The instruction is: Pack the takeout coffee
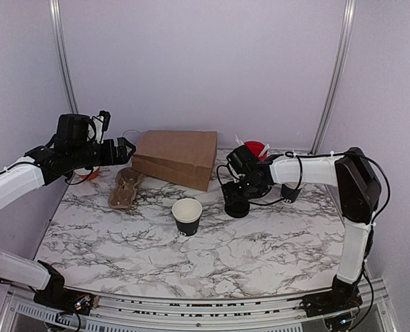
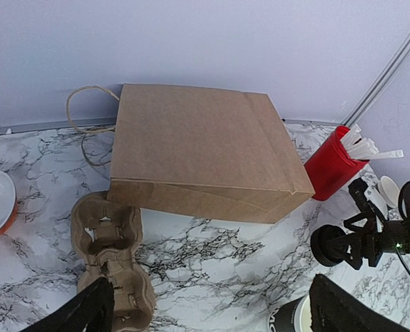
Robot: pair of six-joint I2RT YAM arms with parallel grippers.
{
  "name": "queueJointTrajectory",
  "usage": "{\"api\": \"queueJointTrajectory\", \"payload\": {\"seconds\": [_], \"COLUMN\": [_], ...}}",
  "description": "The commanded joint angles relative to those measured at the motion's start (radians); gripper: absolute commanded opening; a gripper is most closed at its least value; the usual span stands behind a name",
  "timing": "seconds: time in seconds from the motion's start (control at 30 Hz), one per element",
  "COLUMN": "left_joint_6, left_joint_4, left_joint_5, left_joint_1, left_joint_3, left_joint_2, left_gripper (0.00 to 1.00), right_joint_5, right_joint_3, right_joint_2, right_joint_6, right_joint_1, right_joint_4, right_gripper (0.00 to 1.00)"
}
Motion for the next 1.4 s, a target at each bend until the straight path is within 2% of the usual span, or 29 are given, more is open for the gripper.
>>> {"api": "queueJointTrajectory", "payload": {"seconds": [0.0, 0.47, 0.8, 1.37], "left_joint_6": [0.025, 0.018, 0.008, 0.0], "left_joint_4": [-0.025, -0.022, -0.018, -0.016], "left_joint_5": [-0.011, 0.006, 0.014, 0.017], "left_joint_1": [0.014, 0.024, 0.025, 0.025], "left_joint_3": [0.012, 0.014, 0.008, 0.0], "left_joint_2": [-0.017, 0.003, 0.006, 0.008], "left_gripper": [0.99, 0.99, 0.99, 0.99], "right_joint_5": [0.018, 0.0, -0.008, 0.011], "right_joint_3": [0.013, -0.027, -0.055, -0.054], "right_joint_2": [-0.009, -0.002, -0.006, 0.019], "right_joint_6": [0.022, 0.041, 0.046, 0.054], "right_joint_1": [0.008, 0.008, 0.009, 0.022], "right_joint_4": [-0.018, -0.007, 0.001, -0.002], "right_gripper": [0.81, 0.8, 0.74, 0.75]}}
